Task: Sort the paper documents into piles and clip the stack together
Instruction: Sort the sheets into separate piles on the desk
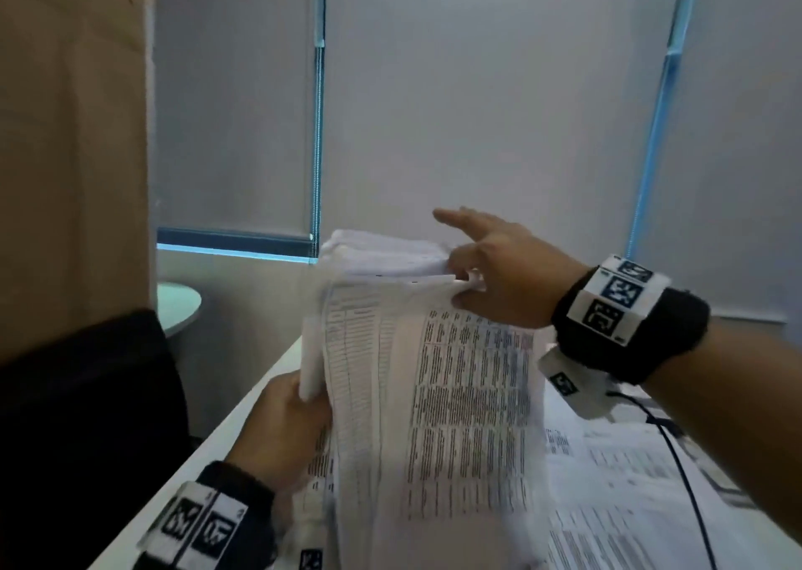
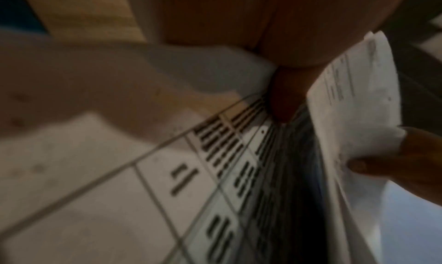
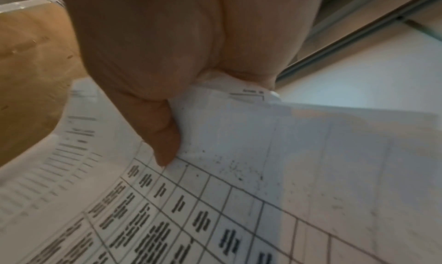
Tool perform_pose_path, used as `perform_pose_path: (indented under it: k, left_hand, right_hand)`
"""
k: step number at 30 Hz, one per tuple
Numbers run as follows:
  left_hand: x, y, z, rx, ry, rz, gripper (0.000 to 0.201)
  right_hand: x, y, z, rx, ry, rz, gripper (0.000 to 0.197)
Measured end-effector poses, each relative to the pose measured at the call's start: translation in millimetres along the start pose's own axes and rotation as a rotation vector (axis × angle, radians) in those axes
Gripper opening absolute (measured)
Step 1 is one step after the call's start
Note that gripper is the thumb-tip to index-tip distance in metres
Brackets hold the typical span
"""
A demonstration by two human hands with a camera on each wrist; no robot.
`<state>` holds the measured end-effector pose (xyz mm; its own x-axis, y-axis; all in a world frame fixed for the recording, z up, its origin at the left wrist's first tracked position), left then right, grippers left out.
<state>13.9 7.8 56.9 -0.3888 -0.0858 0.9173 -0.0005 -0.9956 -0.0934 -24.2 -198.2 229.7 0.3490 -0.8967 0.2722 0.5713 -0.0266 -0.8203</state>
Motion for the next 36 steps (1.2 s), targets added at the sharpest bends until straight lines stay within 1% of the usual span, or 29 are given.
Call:
perform_pose_path:
  k: [3, 5, 6, 8, 9, 10, 12, 13, 14, 15, 17, 19, 20, 22, 25, 28, 32, 35, 36]
  left_hand:
    - [12, 15, -6, -0.091, 0.034, 0.019, 0.028]
    - [20, 20, -8, -0.09, 0.054, 0.004, 0.034]
    - [24, 22, -11, -0.072, 0.04, -0.038, 0.037]
    - [22, 21, -15, -0.015, -0.018, -0.125, 0.032]
    - [20, 22, -16, -0.01, -0.039, -0.177, 0.031]
    - [19, 24, -20, -0.029, -0.057, -0.236, 0.038]
    - [16, 31, -23, -0.074, -0.051, -0.247, 0.06]
    - [15, 35, -26, -0.085, -0.041, -0.215, 0.055]
    - [13, 37, -28, -0.081, -0.055, -0.208, 0.04]
    - [12, 41, -30, -0.093, -0.064, -0.199, 0.029]
    - [9, 43, -31, -0.063, -0.041, -0.052, 0.029]
    - [5, 40, -30, -0.01, -0.007, 0.103, 0.022]
    - [4, 37, -29, 0.018, -0.01, 0.137, 0.02]
    - [-2, 31, -26, 0.059, -0.02, 0.136, 0.02]
    - [-5, 23, -25, 0.117, -0.041, 0.142, 0.019]
    - [-5, 20, -23, 0.137, -0.038, 0.115, 0.025]
    - [-6, 25, -24, 0.12, -0.069, 0.036, 0.009]
    - [-9, 24, -21, 0.132, -0.072, 0.002, 0.013]
    - [-10, 21, -20, 0.151, -0.071, 0.001, 0.016]
  right_hand:
    - [2, -6, 0, 0.02, -0.008, 0.065, 0.015]
    - [5, -9, -4, 0.044, 0.023, 0.074, 0.013]
    - [6, -9, -7, 0.055, 0.04, 0.07, 0.012]
    - [8, -7, -13, 0.065, 0.061, 0.062, 0.009]
    - [10, -5, -16, 0.066, 0.072, 0.063, 0.01]
    - [11, -4, -18, 0.069, 0.08, 0.066, 0.012]
    - [13, -4, -21, 0.075, 0.095, 0.067, 0.013]
    - [14, -5, -21, 0.081, 0.1, 0.068, 0.01]
    - [14, -6, -21, 0.087, 0.1, 0.069, 0.006]
    - [13, -8, -21, 0.092, 0.099, 0.071, 0.009]
    - [10, -10, -21, 0.105, 0.088, 0.074, 0.018]
    - [6, -11, -22, 0.114, 0.081, 0.077, 0.018]
    - [5, -11, -23, 0.116, 0.078, 0.076, 0.015]
    - [3, -11, -24, 0.113, 0.067, 0.077, 0.012]
    - [-3, -11, -25, 0.116, 0.04, 0.099, 0.014]
    - [-6, -13, -23, 0.145, 0.035, 0.111, 0.016]
    - [-6, -10, -19, 0.187, 0.025, 0.113, 0.025]
    - [-1, 0, -21, 0.224, 0.025, 0.169, 0.024]
    - [3, 5, -23, 0.235, 0.042, 0.202, 0.032]
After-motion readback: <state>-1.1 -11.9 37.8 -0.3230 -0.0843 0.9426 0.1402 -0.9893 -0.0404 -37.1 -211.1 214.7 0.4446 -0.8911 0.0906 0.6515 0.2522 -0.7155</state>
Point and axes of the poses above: each hand's wrist, its own z-axis towards the middle knuckle, its own y-axis out of the palm, x = y × z, the point moved 6 cm from there along z, towards the middle knuckle, and after that the axes turned 5 degrees about x, right-handed, at the moved point
